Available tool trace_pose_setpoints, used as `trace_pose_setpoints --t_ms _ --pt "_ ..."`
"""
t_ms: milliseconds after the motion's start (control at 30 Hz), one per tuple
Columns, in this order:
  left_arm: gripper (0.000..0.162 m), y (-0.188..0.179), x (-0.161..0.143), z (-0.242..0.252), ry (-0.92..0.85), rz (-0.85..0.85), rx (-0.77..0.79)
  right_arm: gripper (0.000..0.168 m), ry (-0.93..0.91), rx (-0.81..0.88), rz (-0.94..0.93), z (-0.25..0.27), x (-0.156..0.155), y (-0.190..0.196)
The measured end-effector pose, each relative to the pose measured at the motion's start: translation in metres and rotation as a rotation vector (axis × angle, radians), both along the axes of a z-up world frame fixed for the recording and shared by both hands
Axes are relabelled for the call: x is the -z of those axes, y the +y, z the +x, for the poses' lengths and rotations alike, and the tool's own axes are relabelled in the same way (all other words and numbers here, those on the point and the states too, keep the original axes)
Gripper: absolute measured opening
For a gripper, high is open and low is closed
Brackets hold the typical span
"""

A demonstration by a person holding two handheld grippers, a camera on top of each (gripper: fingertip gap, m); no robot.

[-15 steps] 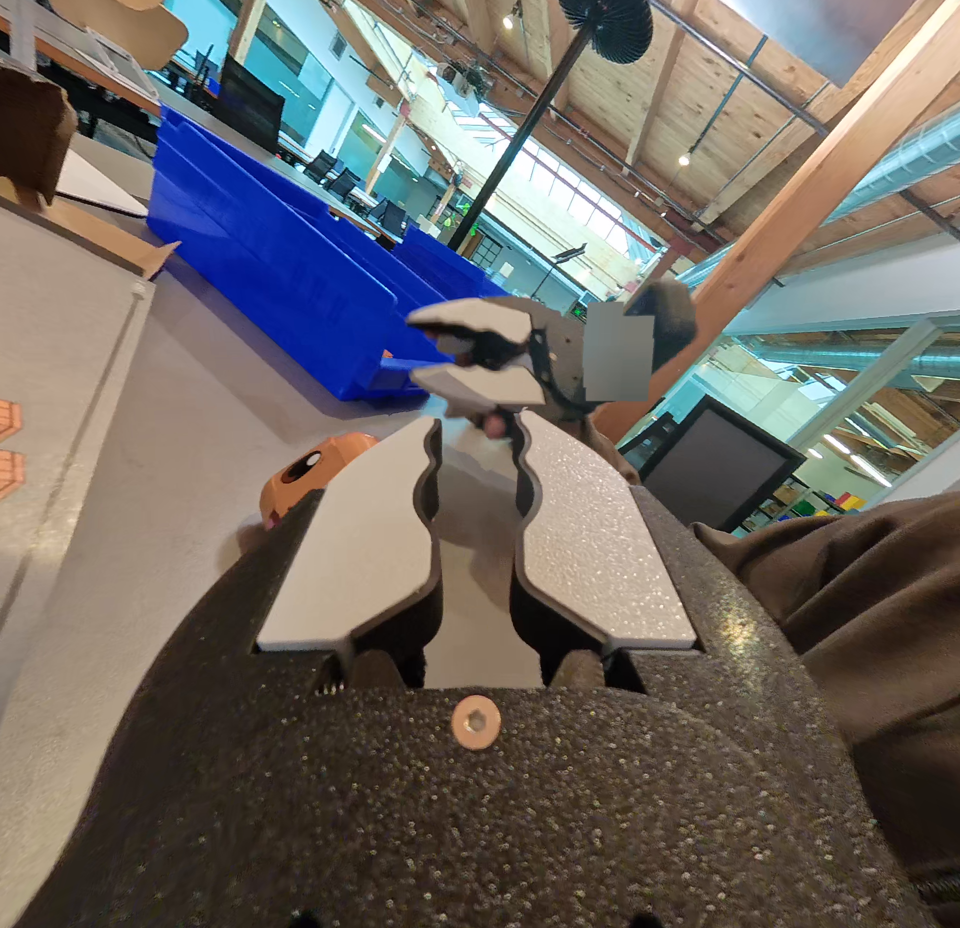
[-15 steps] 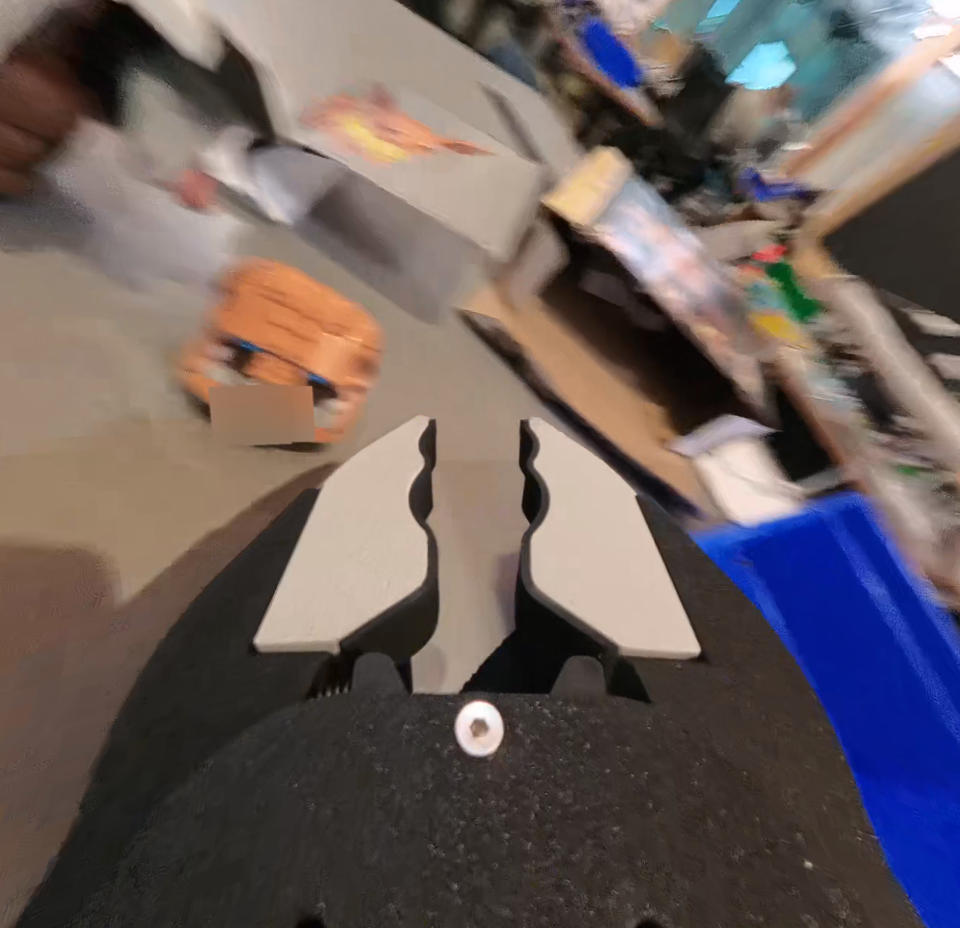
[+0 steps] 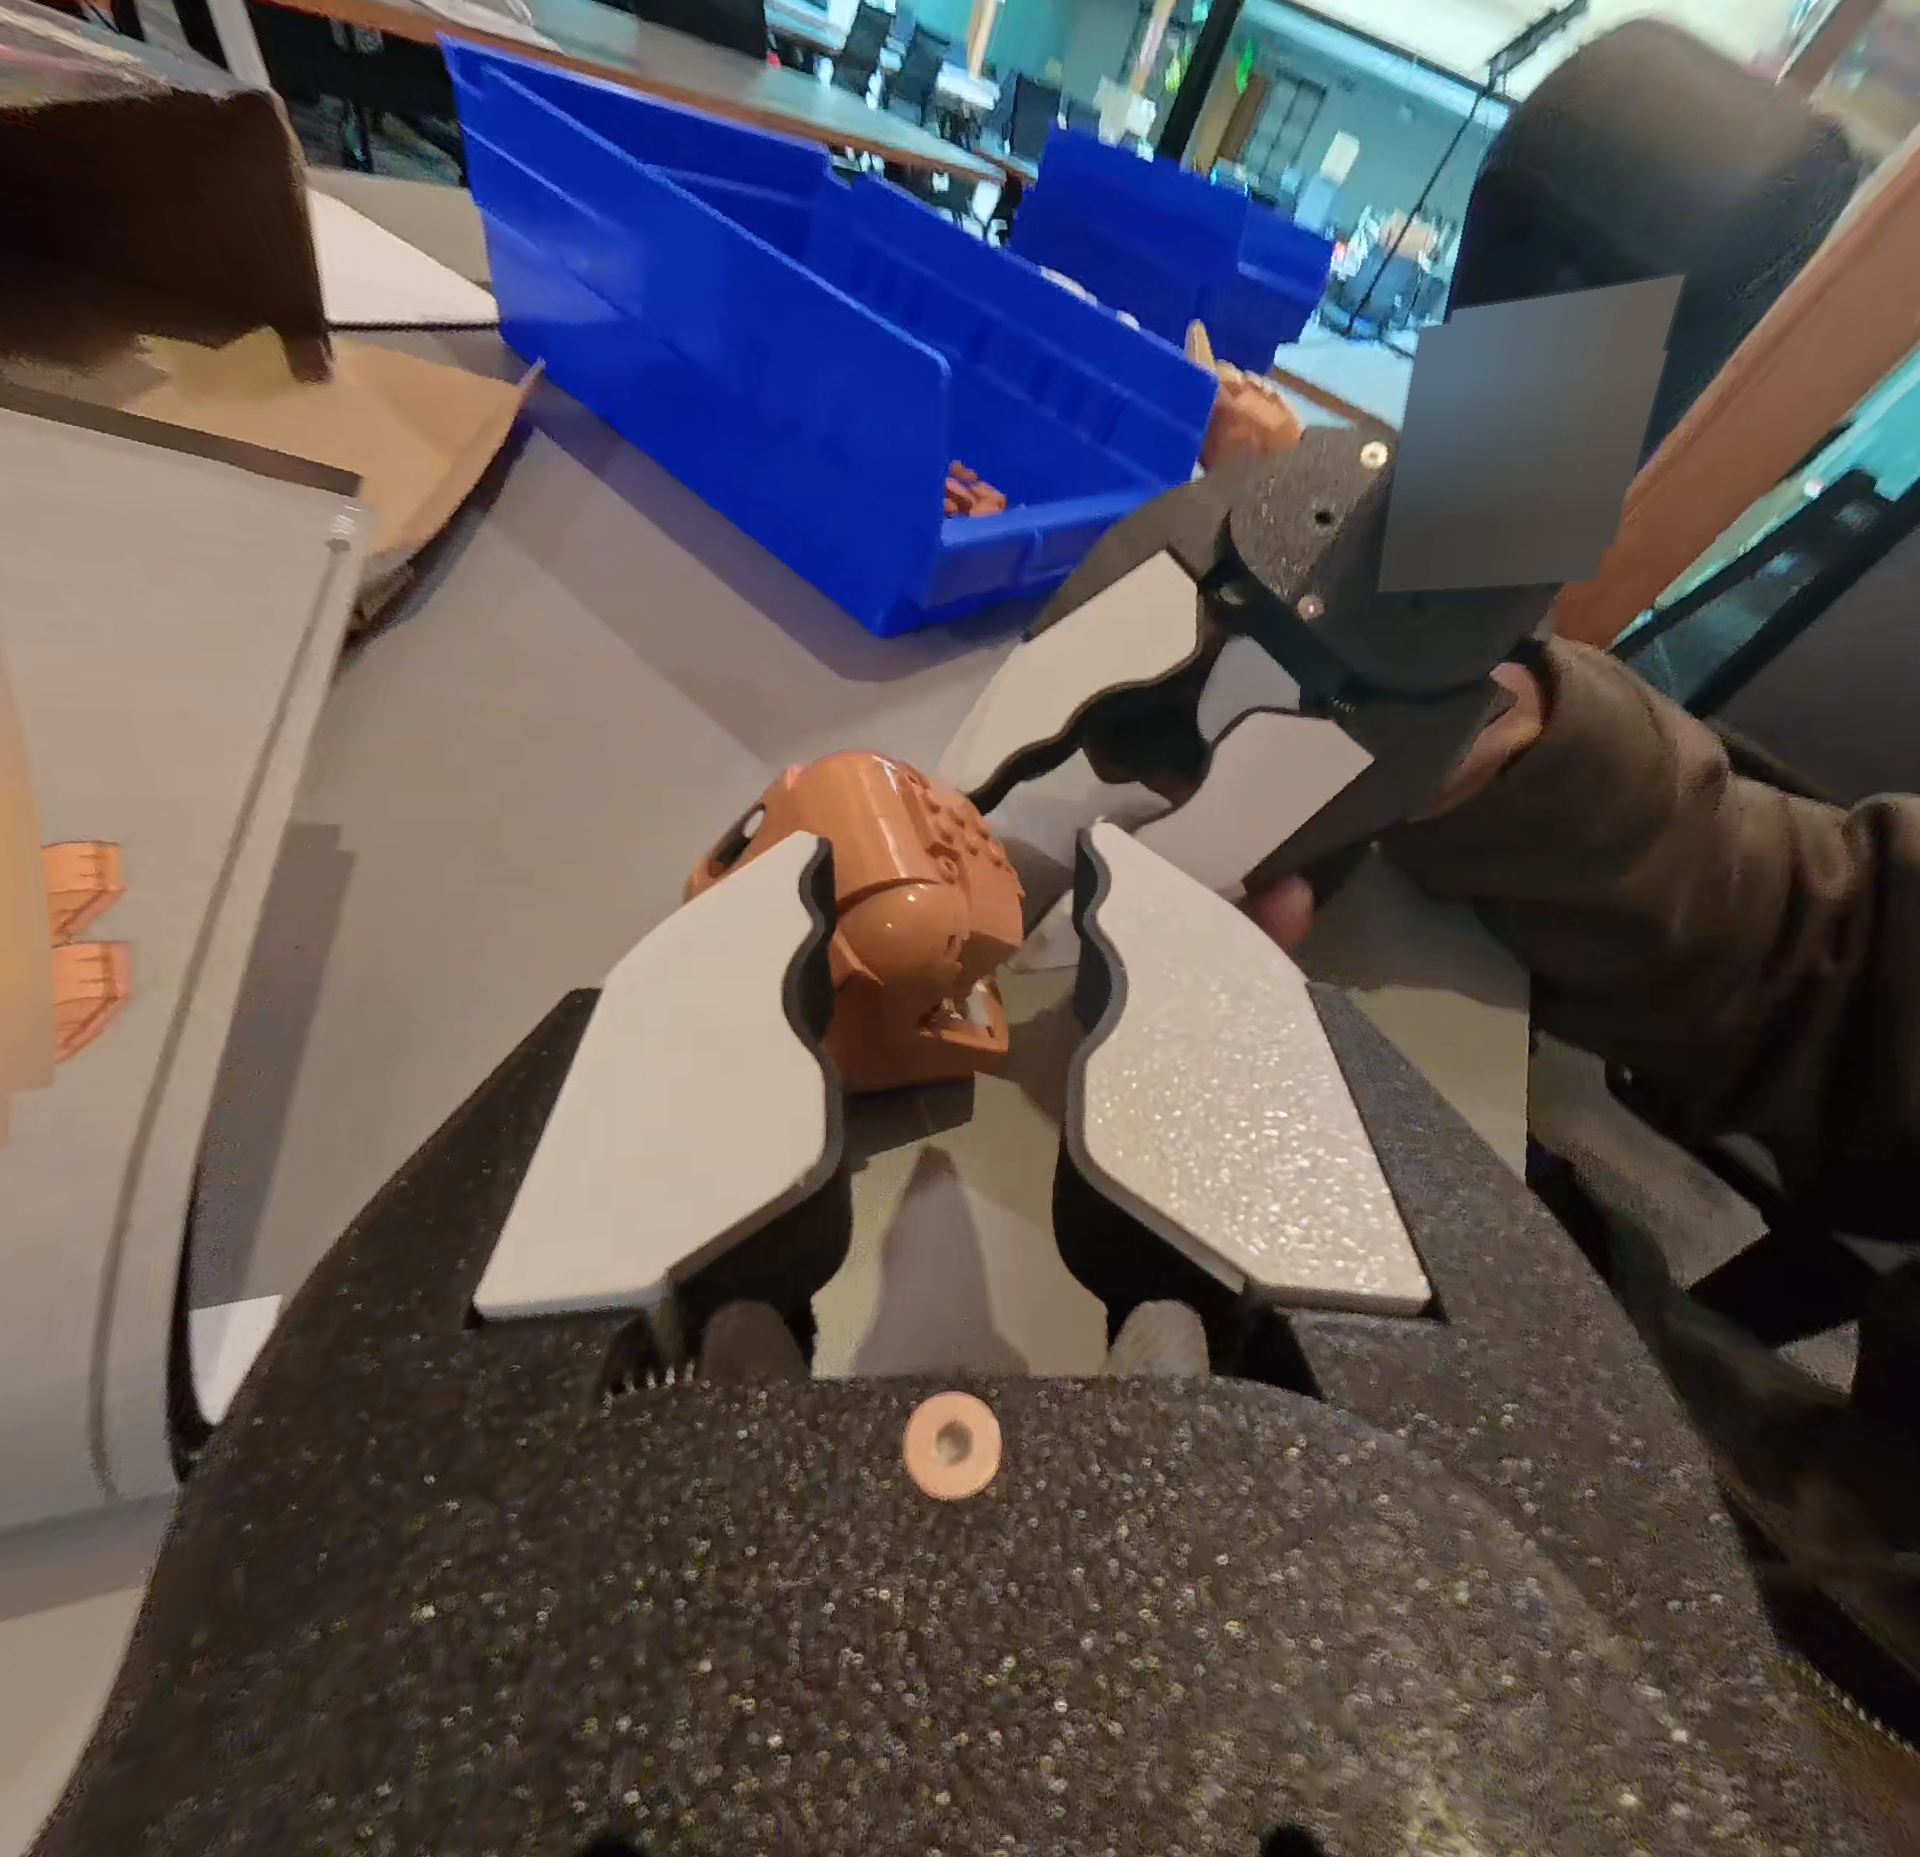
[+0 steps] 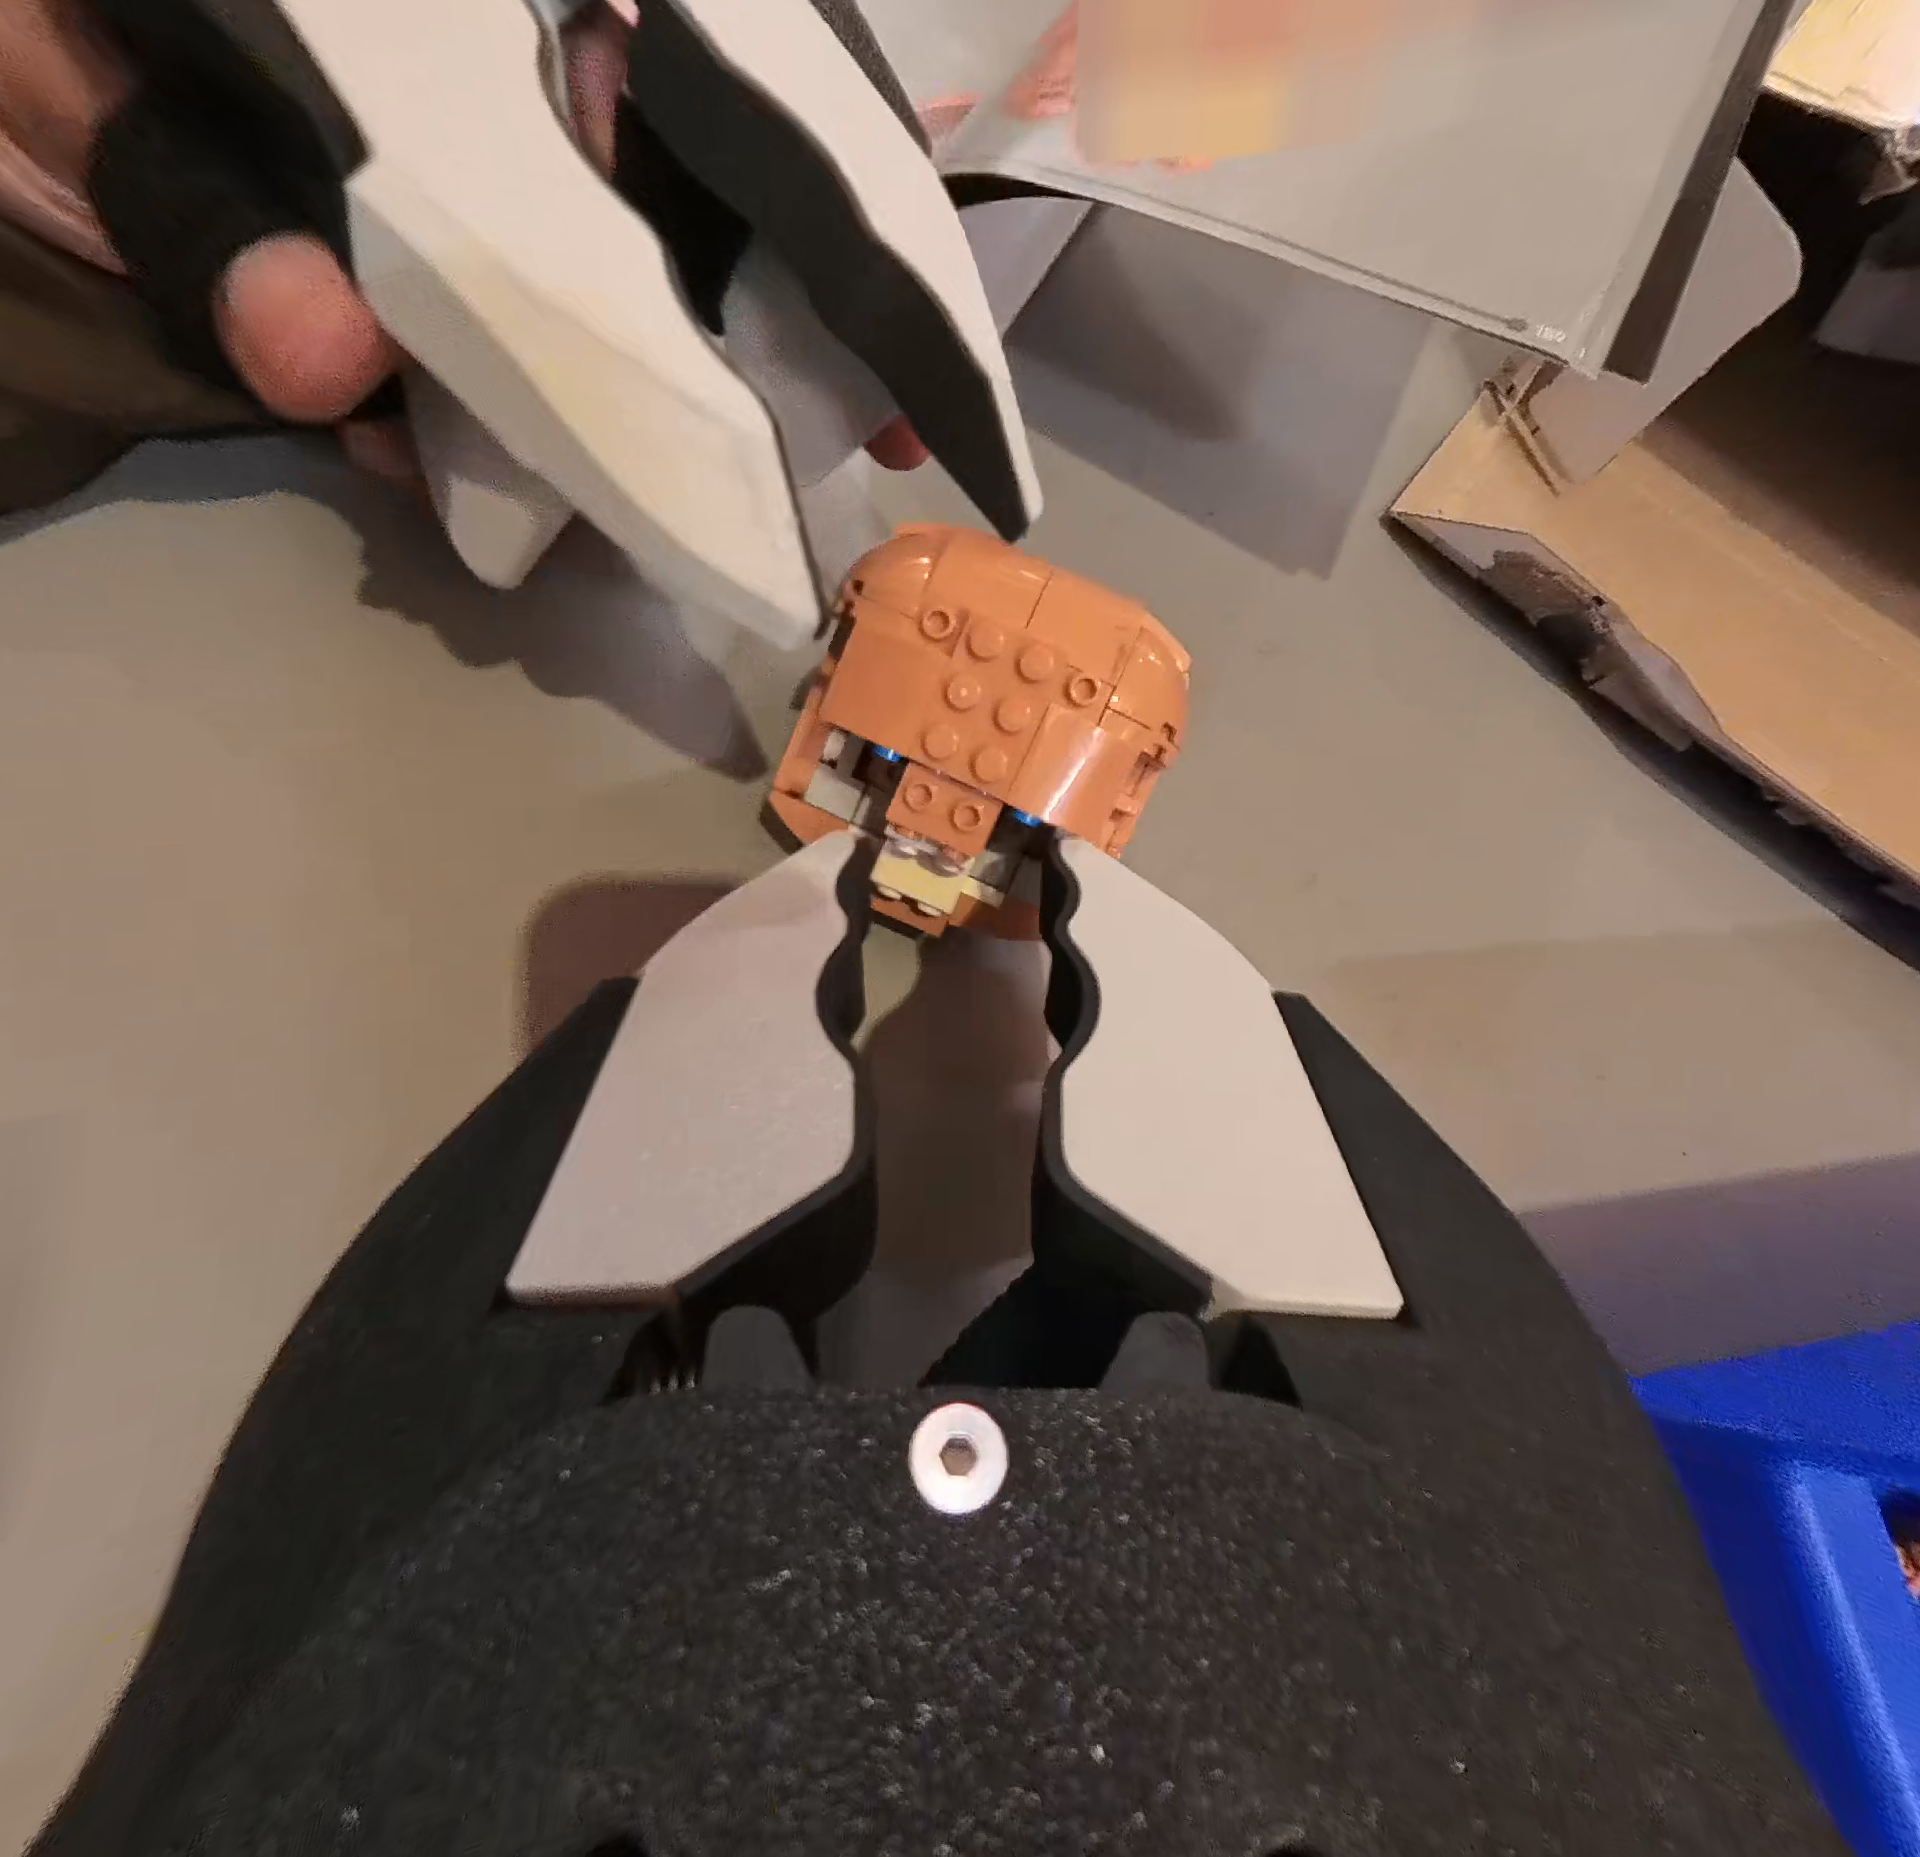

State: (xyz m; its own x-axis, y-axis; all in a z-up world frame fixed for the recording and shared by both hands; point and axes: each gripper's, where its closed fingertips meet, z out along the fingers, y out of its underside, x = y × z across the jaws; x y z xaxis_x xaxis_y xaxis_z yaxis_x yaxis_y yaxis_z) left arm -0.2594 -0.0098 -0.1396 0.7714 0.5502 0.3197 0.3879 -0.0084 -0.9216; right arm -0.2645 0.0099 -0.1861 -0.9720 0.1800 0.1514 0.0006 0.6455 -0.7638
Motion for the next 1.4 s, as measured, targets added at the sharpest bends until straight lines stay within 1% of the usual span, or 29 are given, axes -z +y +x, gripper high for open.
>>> trace_pose_setpoints --t_ms 100,167,233,300,467,567,633,700,767,1100,1400 --pt "0.047 0.002 0.002 0.001 -0.001 -0.019 0.008 0.025 0.045 0.032 0.012 -0.005 0.001 -0.004" --pt "0.052 0.002 0.001 0.002 0.000 -0.011 0.013 0.025 0.056 0.048 -0.004 -0.007 -0.001 -0.006" --pt "0.060 0.002 0.000 0.005 0.002 -0.004 0.030 0.021 0.058 0.042 -0.024 -0.008 -0.004 -0.007" --pt "0.063 0.001 0.001 0.007 0.012 -0.017 0.048 0.017 0.031 0.013 -0.048 -0.004 -0.008 -0.007" --pt "0.064 -0.007 0.004 0.003 0.081 -0.106 0.020 0.017 0.034 -0.027 -0.032 -0.001 -0.011 -0.008" --pt "0.066 -0.002 0.008 0.006 0.090 -0.153 0.040 0.017 0.009 -0.060 -0.029 0.003 -0.013 -0.011" --pt "0.068 0.000 0.015 0.005 0.097 -0.220 0.029 0.016 0.000 -0.082 -0.029 0.008 -0.016 -0.015" --pt "0.068 -0.003 0.024 0.002 0.097 -0.302 0.000 0.016 0.025 -0.079 -0.011 0.007 -0.016 -0.017" --pt "0.059 -0.008 0.028 -0.001 0.084 -0.335 -0.022 0.016 0.043 -0.066 -0.005 0.006 -0.017 -0.018" --pt "0.055 -0.012 0.029 -0.004 0.058 -0.329 -0.045 0.020 0.096 -0.044 0.010 0.002 -0.013 -0.021" --pt "0.053 -0.013 0.030 -0.006 0.063 -0.342 -0.070 0.019 0.084 -0.012 -0.062 0.001 -0.013 -0.020"
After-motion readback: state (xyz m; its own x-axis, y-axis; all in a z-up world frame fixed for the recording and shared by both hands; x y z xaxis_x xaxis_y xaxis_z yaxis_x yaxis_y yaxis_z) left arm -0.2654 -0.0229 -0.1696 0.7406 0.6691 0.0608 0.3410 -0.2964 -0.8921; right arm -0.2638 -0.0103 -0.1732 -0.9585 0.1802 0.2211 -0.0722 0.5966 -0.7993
